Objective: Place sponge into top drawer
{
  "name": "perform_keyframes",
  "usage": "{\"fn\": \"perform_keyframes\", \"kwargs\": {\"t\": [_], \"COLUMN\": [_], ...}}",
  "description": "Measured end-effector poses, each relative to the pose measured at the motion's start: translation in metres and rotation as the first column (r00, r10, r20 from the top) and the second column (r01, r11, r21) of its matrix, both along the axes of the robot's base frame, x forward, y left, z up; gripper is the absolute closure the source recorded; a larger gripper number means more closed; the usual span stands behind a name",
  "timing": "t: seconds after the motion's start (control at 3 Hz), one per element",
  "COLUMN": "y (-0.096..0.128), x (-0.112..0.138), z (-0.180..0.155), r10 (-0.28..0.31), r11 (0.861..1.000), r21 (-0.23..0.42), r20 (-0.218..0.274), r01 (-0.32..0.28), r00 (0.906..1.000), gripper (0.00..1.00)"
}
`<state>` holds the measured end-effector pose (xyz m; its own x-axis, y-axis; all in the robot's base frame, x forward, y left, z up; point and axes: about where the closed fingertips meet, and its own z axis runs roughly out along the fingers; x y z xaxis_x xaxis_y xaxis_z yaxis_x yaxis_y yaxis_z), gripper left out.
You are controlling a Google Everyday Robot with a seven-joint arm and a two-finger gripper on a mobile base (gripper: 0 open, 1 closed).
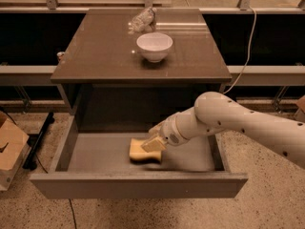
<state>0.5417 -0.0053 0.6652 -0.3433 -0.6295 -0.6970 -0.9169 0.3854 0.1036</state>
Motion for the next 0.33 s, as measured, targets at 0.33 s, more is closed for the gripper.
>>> {"fn": "perform_keyframes", "kwargs": {"t": [0.33], "y": [0.0012], "x": [-0.0005], "z": [-0.0006], "r10": [0.003], "r11": [1.0], "r21": [0.0], "r20": [-0.001], "r01": [-0.003], "r00": [1.0], "gripper": [0.0]}}
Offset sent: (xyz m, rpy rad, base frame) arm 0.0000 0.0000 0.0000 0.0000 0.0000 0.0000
